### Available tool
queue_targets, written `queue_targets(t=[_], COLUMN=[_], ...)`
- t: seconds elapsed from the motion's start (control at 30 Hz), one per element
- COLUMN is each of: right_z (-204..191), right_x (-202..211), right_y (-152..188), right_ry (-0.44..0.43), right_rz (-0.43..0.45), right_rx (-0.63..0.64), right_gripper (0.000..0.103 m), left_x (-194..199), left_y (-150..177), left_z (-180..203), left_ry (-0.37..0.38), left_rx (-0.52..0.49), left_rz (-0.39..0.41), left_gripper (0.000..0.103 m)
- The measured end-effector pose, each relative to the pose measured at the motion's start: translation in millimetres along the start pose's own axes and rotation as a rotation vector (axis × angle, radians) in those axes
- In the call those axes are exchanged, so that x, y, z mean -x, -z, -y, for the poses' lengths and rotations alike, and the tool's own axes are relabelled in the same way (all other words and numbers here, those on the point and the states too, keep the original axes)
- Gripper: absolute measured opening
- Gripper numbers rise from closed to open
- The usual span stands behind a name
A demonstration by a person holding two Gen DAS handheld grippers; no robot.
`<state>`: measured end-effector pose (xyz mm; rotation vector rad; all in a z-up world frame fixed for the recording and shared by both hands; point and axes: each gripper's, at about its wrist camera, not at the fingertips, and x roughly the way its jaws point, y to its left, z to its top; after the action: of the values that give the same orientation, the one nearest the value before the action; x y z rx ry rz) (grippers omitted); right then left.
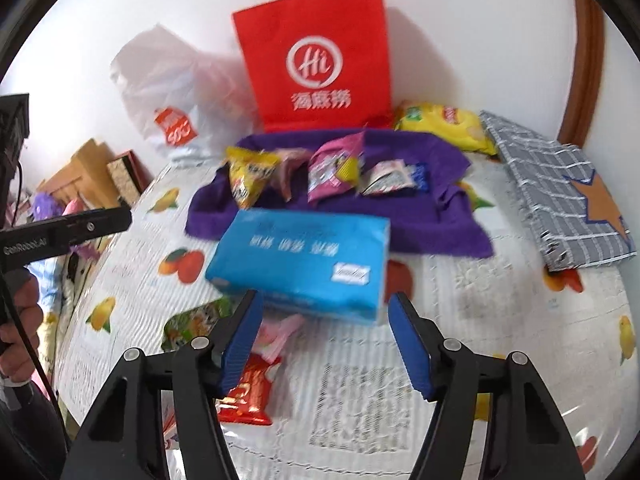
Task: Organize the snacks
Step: 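Reach the right tool to the pink wrapped candy and grasp it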
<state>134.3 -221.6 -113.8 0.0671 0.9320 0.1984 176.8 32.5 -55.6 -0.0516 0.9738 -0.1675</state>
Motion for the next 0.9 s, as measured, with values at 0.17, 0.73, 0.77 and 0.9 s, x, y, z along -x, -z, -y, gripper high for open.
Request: queue_targets(t=[0.17,0.73,0.77,0.9], right_z=[-11.0,-28.3,-29.3,-32.1], right_x=[-22.2,-82.6,-84.9,-89.8], right_y=[9.0,19.5,19.8,20.5], right_ry=[-0.033,-0.044,-0.041,-0.026], right_rz=[-0.049,-0.174,-0.179,-0.169], right_rx=[-0.011,-0.065,-0.064,-0.055], right_gripper=[0.066,0.067,0.067,0.067], left_x=[1.0,-24.5,-25.4,-29.3], left_y=[11.2,31.1,32.4,37.2], left_z=[-16.1,-41.7,-42.5,-46.9], left_ry=[-0.006,0.059,0.06,0.06], left_rx=[0.014,0.035,0.035,0.044], left_rz=[-0.007,-0.05,-0.052,-0.064], left_gripper=[0.074,0.074,0.074,0.074])
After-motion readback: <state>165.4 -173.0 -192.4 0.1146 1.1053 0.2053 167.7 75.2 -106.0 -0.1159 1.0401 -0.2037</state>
